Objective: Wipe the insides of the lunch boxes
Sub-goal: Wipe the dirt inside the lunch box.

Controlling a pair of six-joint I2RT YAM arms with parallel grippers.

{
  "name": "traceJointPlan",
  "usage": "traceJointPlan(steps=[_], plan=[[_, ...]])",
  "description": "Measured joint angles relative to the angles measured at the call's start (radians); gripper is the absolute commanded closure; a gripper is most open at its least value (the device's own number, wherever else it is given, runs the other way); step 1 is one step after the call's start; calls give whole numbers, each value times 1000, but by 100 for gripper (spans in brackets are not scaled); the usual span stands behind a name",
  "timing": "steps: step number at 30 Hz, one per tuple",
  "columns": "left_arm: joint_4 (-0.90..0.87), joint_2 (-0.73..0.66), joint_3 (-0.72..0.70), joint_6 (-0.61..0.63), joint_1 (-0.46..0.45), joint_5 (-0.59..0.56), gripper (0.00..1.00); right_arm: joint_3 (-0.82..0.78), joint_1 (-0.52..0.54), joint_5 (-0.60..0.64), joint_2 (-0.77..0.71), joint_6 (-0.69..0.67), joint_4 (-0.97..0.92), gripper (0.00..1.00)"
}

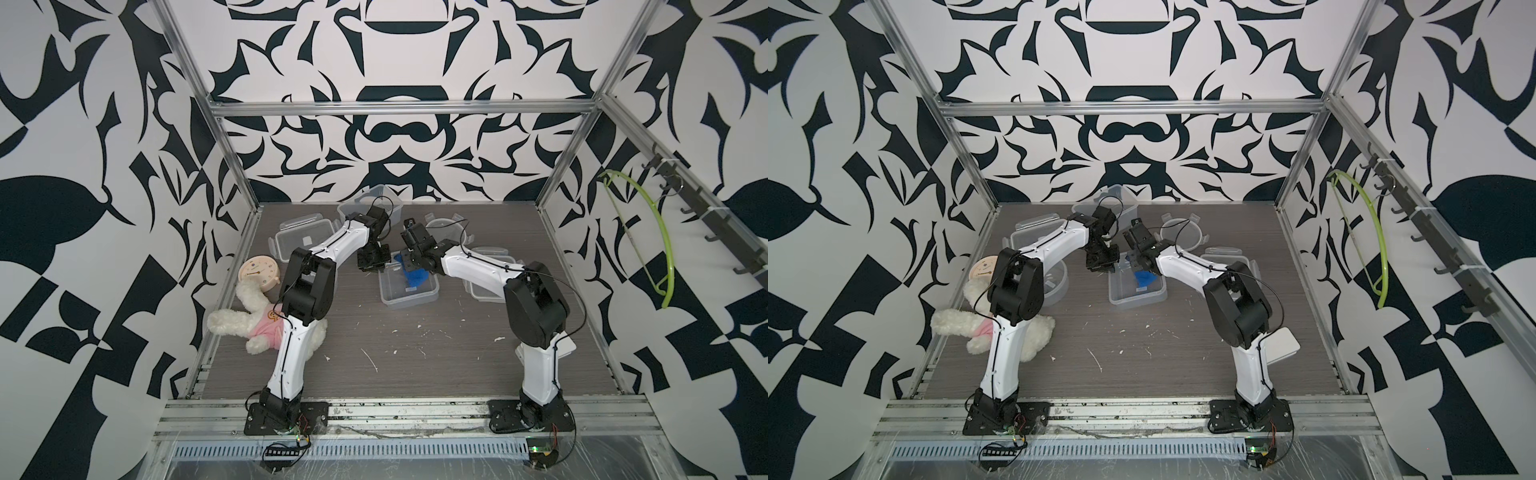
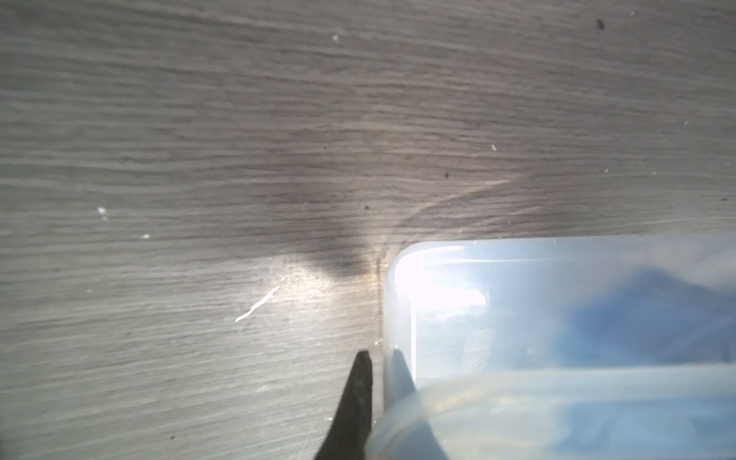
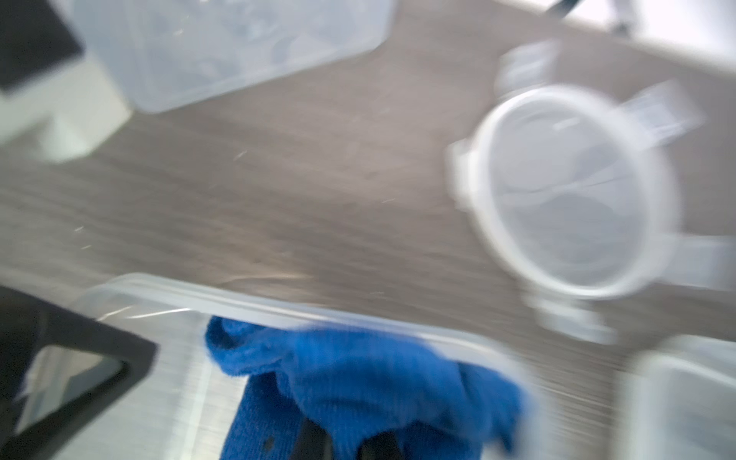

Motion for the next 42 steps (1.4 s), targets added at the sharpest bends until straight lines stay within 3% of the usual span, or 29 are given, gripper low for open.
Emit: traceJointPlan(steps=[5,12,17,22,26,30,35,42], plan=[[-3,0,0,1,-4,4,100,164,3,74,50,-53,-216,100],[-72,4,19,21,-23,-5,100,55,71,47,51,-85,-406,100],[-109,27,59,43,-27,2,100,-98,93,-183,-30,-87,-431,100],[-148,35,68,66,-27,9,100,-156,75,-513,-93,-63,-294,100],[-183,33,70,81,-10,-16,100,-146,75,-680,-31,15,-190,100],[-187,31,72,73,40,-72,100,-38,84,-756,76,51,-150,100],[-162,29,72,57,70,-121,100,30,95,-716,140,64,-109,100],[-80,29,67,2,76,-153,100,157,124,-423,208,89,-198,100]])
